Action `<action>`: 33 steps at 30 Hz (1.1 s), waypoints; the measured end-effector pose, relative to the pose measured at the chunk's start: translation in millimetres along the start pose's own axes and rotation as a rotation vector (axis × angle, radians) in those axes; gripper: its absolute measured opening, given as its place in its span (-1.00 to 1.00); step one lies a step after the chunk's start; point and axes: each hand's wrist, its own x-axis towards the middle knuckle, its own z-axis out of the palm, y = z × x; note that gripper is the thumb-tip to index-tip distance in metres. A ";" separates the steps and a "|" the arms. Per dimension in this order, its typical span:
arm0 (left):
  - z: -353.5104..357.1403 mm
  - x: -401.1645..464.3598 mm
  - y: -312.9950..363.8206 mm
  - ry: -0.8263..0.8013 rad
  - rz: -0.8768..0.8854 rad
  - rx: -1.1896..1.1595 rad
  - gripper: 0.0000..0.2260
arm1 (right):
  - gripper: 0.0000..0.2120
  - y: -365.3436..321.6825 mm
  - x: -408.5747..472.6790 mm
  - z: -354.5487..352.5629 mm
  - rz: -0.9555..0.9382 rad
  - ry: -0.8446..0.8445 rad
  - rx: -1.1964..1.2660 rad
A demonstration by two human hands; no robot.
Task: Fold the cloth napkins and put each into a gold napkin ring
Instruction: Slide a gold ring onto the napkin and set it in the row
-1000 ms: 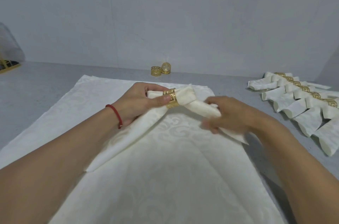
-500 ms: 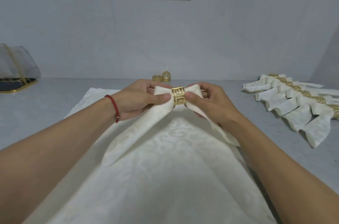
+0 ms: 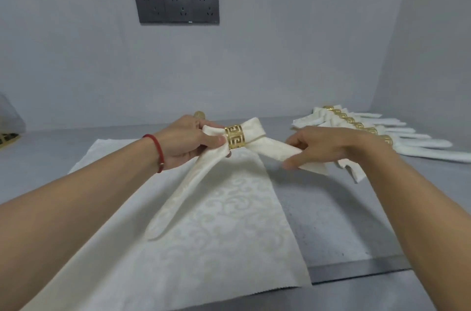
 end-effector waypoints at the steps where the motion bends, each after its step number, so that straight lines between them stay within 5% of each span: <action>1: 13.7 4.4 1.6 -0.022 -0.005 -0.002 -0.76 | -0.74 6.9 -13.0 -3.2 0.003 0.062 0.070; 4: 53.0 15.3 5.6 -0.097 -0.028 -0.027 -0.74 | -0.63 16.7 -31.7 -2.9 -0.073 0.262 0.343; 8: 113.9 38.4 10.1 -0.181 -0.034 -0.035 -0.75 | -0.73 46.0 -49.6 -0.4 -0.044 0.462 0.368; 16: 216.1 92.5 9.8 -0.305 -0.033 -0.084 -0.75 | -0.69 130.6 -97.9 -13.0 0.082 0.576 0.449; 23: 292.9 139.3 -11.2 -0.106 -0.064 0.131 -0.60 | -0.72 210.2 -110.8 -15.0 0.298 0.705 0.226; 25: 310.2 150.6 -16.4 -0.045 -0.025 0.210 -0.76 | -0.72 232.1 -110.3 -14.8 0.336 0.714 0.185; 33: 351.2 190.2 -11.6 0.180 0.092 0.386 -0.88 | -0.80 269.8 -88.5 0.3 0.516 0.963 -0.032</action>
